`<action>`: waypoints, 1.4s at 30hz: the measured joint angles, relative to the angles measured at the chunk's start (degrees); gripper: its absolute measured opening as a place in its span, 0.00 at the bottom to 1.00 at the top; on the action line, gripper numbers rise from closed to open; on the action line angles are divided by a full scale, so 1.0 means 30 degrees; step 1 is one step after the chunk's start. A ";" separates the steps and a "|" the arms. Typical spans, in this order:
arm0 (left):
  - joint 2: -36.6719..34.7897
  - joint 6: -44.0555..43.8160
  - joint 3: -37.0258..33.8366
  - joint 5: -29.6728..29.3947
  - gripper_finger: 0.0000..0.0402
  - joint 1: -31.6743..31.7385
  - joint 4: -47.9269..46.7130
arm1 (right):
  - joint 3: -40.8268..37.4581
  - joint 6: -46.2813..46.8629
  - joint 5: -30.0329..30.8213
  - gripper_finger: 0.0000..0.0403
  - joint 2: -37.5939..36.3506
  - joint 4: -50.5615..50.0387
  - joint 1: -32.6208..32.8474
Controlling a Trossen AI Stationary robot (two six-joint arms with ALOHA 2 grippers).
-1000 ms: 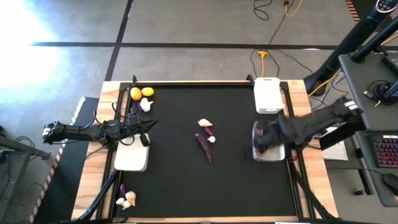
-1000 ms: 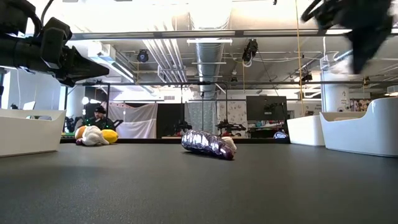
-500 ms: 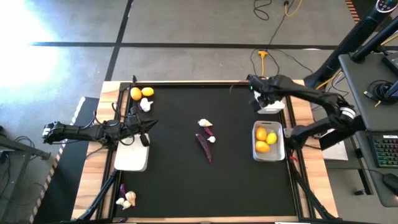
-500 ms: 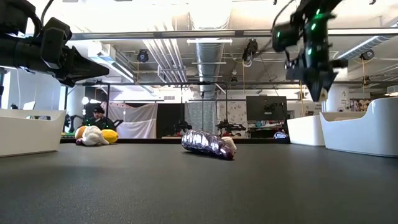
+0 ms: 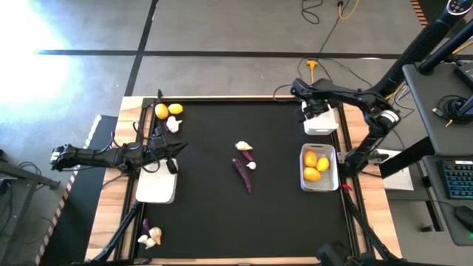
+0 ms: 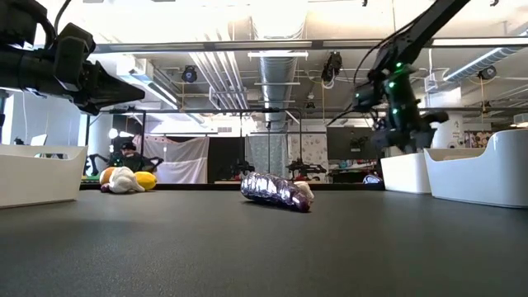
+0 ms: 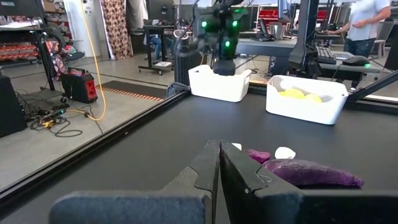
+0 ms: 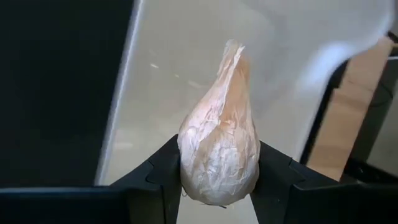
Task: Sort produce into baskets
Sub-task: Put the garlic into the top white bin
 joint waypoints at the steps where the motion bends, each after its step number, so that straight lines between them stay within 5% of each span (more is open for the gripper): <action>1: 0.0000 0.0006 -0.0002 -0.0003 0.00 -0.0003 -0.0001 | 0.0112 0.0079 0.0008 0.35 0.0376 -0.0150 -0.0043; 12: 0.0051 0.0006 -0.0001 -0.0006 0.00 -0.0006 -0.0022 | 0.1607 -0.0005 0.1390 0.35 0.2798 -0.0141 -0.1081; 27: 0.0051 0.0004 0.0004 0.0002 0.00 -0.0006 -0.0022 | 0.1979 -0.0742 0.1188 0.60 0.1797 -0.1309 -0.0590; 42: 0.0051 -0.0001 0.0002 -0.0004 0.00 -0.0001 -0.0022 | 0.1767 -0.1817 0.0327 0.55 -0.2703 -0.1963 0.7372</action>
